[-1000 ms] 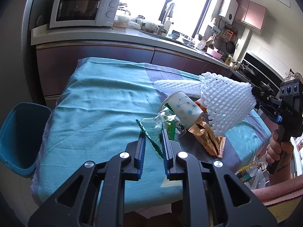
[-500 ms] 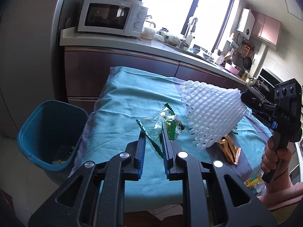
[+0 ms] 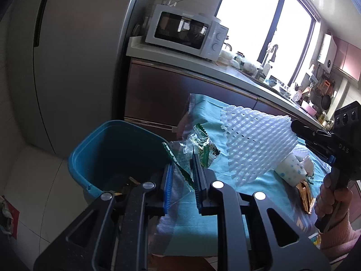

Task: Collect trash
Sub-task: 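Carry the green wrapper and foam net over the teal bin with both grippers, then open both grippers to drop the green wrapper and foam net into the bin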

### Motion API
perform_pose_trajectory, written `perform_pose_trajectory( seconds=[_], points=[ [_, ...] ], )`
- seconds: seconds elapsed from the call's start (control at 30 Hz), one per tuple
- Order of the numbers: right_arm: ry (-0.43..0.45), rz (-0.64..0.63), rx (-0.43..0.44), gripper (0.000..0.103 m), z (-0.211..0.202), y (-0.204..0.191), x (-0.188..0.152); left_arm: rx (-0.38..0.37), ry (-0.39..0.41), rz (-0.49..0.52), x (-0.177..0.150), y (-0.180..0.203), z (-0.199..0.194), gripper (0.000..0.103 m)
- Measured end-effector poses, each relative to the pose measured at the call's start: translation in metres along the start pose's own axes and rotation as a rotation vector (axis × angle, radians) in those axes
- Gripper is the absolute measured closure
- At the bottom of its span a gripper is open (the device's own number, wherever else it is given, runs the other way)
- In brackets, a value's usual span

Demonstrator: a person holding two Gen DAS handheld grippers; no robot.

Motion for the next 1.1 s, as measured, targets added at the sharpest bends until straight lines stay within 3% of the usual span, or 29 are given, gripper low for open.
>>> perform_pose_trajectory(
  seconds=[0.47, 1.1],
  points=[
    [-0.114, -0.027, -0.015, 0.098, 0.083, -0.027, -0.005, 0.112, -0.001, -0.085, -0.002, -0.066, 0.002, 0.086],
    [-0.264, -0.06, -0.083, 0.097, 0.158, -0.048, -0.024, 0.162, -0.052, -0.189, -0.017, -0.113, 0.044, 0.085]
  ],
)
Point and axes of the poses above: each gripper's, at about its wrist camera, not at the fingertips, and z roughly the way its jaws point, y to its right, x to its top, the point moved 6 cm from there along z, roughly the way its jaws point, and after that the axes turned 12 degrees about -x, right-handed, at the moved point
